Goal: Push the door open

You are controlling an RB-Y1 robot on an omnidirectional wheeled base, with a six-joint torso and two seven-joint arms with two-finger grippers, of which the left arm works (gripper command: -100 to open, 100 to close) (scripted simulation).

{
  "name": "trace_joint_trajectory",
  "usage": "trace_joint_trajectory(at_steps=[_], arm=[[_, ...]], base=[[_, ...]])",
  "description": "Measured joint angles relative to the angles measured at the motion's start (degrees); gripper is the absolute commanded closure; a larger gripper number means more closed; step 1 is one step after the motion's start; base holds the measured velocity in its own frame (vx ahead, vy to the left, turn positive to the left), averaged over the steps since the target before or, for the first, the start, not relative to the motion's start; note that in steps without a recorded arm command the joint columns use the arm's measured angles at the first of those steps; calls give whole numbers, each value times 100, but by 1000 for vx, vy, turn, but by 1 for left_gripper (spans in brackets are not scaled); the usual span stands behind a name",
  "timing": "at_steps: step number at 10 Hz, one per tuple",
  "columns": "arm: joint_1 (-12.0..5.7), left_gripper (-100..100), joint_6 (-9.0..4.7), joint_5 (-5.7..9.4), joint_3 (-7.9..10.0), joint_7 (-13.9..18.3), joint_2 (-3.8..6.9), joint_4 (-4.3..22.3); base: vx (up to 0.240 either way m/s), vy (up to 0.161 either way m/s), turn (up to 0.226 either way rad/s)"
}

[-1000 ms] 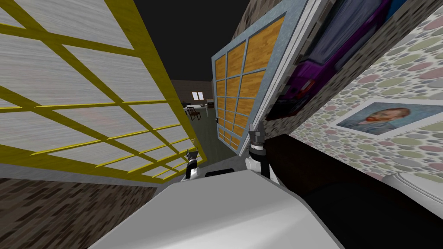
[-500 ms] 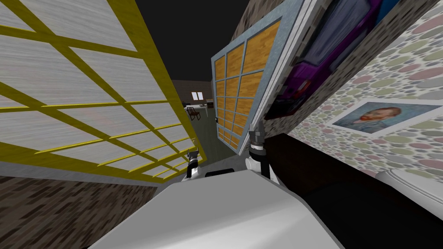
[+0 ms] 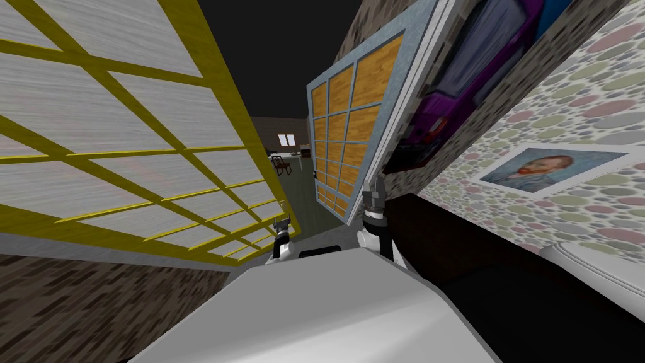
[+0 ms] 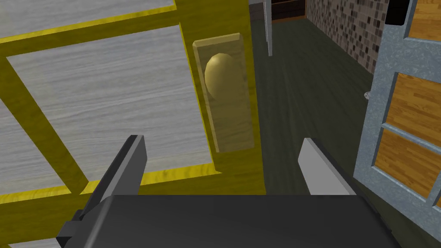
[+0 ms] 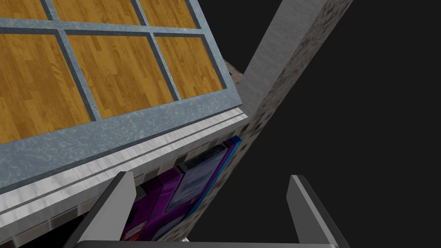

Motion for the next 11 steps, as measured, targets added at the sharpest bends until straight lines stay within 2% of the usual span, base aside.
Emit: trace_joint_trajectory(at_steps=[7, 11], arm=[[-86, -100, 10, 175, -56, 901, -76, 67], [-95, -100, 1, 192, -37, 947, -10, 91]], base=[[-23, 2, -12], [161, 63, -23]])
